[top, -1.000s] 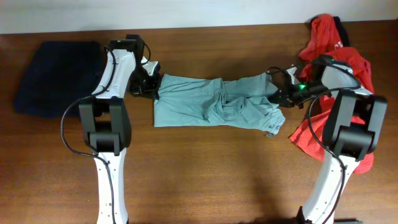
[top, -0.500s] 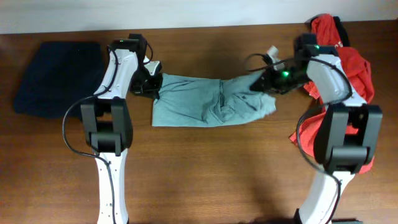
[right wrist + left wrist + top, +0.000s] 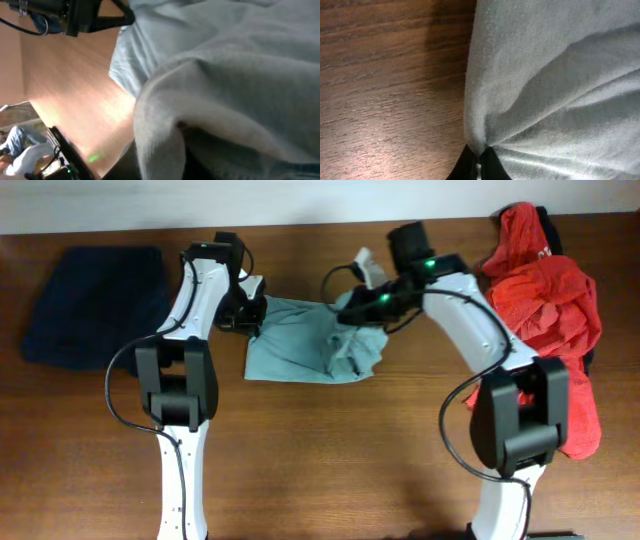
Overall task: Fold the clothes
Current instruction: 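Fold the right end leftward over the bundle toward the left gripper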
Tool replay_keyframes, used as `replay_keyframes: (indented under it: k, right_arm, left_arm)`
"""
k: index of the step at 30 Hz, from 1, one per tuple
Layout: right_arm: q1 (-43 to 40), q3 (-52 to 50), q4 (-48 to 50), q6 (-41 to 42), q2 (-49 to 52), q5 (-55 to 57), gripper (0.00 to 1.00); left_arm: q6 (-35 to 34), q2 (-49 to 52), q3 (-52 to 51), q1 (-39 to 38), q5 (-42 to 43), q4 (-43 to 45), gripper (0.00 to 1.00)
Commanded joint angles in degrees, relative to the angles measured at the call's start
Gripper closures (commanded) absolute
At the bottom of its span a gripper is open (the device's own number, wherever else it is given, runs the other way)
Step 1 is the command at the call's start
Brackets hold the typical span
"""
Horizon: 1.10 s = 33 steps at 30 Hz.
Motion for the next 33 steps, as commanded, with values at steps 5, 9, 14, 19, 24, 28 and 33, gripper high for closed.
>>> replay_keyframes:
  k: [5,9,14,19,24,28,33]
  right_arm:
    - [6.23,0.68,4.31,4.15,-0.55,7.15,0.96]
    - [8.79,0.68,7.50,5.68,-0.48,10.21,0.96]
    - [11.56,0.68,11.04,6.82,0.09,13.07,0.96]
    - [13.31,0.68,12.94,8.24,1.97,14.51,0.96]
    - [14.21,0.68,15.06,9.55,3.39,14.12,0.96]
    - [15.45,0.68,16.65,9.88,3.48,14.80,0.96]
    - [16.48,0.68,17.88,12.59,3.96,16.41,0.96]
  left_arm:
    - [0.90,2.58,-1.49,-1.62,-1.44,1.55,0.99]
    - [0.87,2.58,-1.49,-1.95,-1.44,1.75,0.99]
    - [0.87,2.58,-1.49,-2.10,-1.42,1.92,0.99]
    - [0.87,2.58,-1.49,-2.32,-1.44,2.03,1.00]
    - [0.87,2.58,-1.49,-2.32,-1.44,2.34,0.99]
    - [0.87,2.58,-1.49,-2.32,-1.44,2.38,0.99]
    - [0.87,2.58,-1.49,-2.32,-1.44,2.54,0.99]
